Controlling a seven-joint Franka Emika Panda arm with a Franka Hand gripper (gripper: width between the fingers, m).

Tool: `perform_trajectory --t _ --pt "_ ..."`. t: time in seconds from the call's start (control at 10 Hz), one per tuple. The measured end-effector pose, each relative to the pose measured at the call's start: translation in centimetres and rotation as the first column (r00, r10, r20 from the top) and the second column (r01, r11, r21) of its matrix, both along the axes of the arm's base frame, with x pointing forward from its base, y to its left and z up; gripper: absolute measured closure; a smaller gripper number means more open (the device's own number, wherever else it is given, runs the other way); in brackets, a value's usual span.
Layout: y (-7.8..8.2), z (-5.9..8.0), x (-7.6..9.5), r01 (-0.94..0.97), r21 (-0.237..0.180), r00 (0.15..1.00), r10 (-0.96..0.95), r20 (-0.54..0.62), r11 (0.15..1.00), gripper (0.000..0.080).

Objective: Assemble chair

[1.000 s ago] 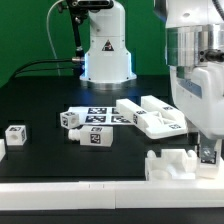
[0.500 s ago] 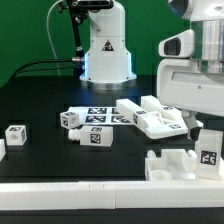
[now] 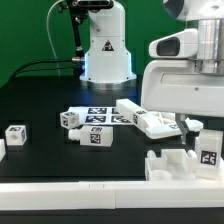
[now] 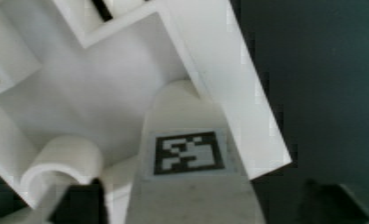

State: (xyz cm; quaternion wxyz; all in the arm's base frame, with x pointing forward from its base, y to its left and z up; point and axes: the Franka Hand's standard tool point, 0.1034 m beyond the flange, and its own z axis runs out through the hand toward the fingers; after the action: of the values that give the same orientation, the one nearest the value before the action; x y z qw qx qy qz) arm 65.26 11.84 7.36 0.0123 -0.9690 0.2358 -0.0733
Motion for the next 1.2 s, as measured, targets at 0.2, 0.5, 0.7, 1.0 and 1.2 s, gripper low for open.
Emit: perform_trajectory --t 0.2,0.5,0.7,1.0,1.2 --pt "-0.06 -0.03 -0.02 0.016 0.002 1.000 -0.016 -0.001 1.000 0.0404" --pt "-0.19 -0.11 -0.11 0.306 0.043 0.952 -0.305 -0.018 0.951 0.0515" --pt "-0.50 -0.17 -0.02 0.663 0.121 0.748 -0.661 -0.065 0.739 0.0515" --pt "-0.36 -0.18 -0.06 0.889 0.154 0.451 -0.883 -0.134 0.431 0.0515" --pt "-0.36 -0.19 -0.06 0.880 0.154 0.469 -0.873 -0.131 0.450 0.0437"
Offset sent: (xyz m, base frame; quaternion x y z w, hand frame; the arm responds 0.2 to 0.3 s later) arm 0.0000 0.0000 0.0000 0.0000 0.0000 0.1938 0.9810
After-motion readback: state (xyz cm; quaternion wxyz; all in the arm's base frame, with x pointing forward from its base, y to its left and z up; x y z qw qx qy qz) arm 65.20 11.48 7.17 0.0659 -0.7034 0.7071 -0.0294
